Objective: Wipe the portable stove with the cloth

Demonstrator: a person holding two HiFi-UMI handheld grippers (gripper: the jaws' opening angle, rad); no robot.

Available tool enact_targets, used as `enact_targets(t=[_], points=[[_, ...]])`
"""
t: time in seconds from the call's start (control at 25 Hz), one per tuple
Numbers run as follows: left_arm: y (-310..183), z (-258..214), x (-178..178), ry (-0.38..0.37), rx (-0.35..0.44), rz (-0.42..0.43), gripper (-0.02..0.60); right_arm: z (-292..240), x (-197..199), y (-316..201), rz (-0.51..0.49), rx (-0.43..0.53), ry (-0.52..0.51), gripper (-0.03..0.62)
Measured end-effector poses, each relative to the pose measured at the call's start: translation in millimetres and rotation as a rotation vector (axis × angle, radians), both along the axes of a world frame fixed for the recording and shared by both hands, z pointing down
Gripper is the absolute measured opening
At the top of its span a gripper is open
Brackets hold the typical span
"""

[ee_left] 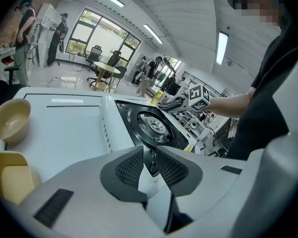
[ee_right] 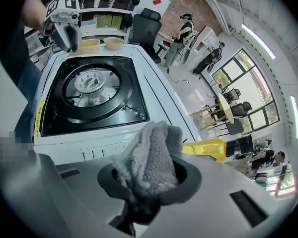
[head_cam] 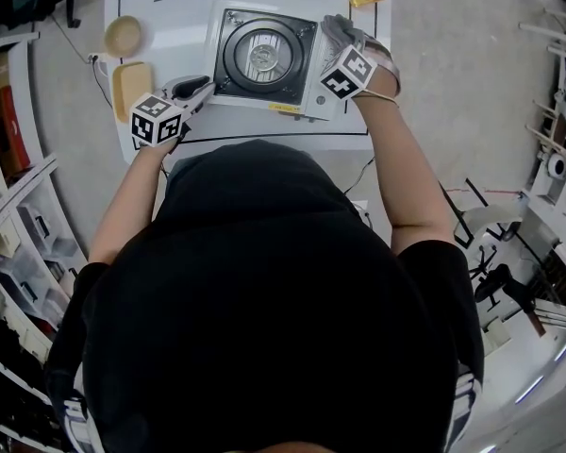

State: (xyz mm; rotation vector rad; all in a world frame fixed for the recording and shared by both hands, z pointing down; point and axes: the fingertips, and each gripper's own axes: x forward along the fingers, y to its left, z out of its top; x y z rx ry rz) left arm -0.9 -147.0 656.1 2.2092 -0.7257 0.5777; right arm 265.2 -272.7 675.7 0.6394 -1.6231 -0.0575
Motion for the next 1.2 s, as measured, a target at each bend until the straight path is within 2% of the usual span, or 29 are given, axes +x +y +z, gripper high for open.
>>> enact_targets(t=[0.72, 1.2], points=[[25, 5, -7, -0.019, 0.012, 0.075, 0.106, -4, -14, 116, 0.031, -0.099, -0.029, 0.112], [46, 2, -19, -0.035, 0.016, 0.153, 0.121, -7, -28, 183, 0.099, -0.152, -0.049, 0.112]])
